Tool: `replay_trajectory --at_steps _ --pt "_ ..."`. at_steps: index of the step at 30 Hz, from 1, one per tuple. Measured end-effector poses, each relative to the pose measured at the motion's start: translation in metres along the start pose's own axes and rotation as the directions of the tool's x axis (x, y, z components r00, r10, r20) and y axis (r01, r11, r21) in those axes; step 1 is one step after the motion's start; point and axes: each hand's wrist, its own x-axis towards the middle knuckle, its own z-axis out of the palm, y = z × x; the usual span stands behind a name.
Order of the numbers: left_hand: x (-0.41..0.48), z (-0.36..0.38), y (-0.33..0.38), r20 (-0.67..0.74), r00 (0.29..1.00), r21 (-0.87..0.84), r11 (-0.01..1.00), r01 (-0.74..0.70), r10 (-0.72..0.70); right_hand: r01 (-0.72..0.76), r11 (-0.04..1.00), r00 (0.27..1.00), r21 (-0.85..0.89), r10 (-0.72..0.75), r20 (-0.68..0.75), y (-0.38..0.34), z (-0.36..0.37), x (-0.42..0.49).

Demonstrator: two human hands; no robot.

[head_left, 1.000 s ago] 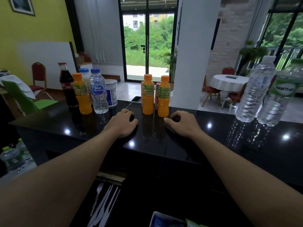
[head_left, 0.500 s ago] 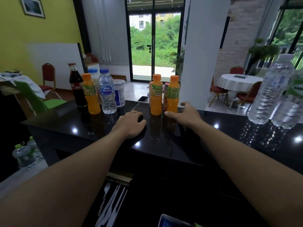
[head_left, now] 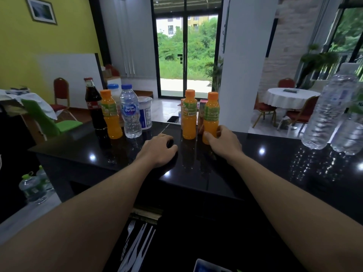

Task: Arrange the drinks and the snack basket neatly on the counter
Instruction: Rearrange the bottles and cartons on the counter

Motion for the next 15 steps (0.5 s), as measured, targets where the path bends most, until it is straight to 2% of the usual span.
replay_trajectory --at_steps 15 --pt "0.007 -0.006 0.004 0.052 0.997 0.172 0.983 -0.072 0.064 0.080 0.997 0.997 0.004 -0.079 -0.024 -0.004 -0.008 -0.017"
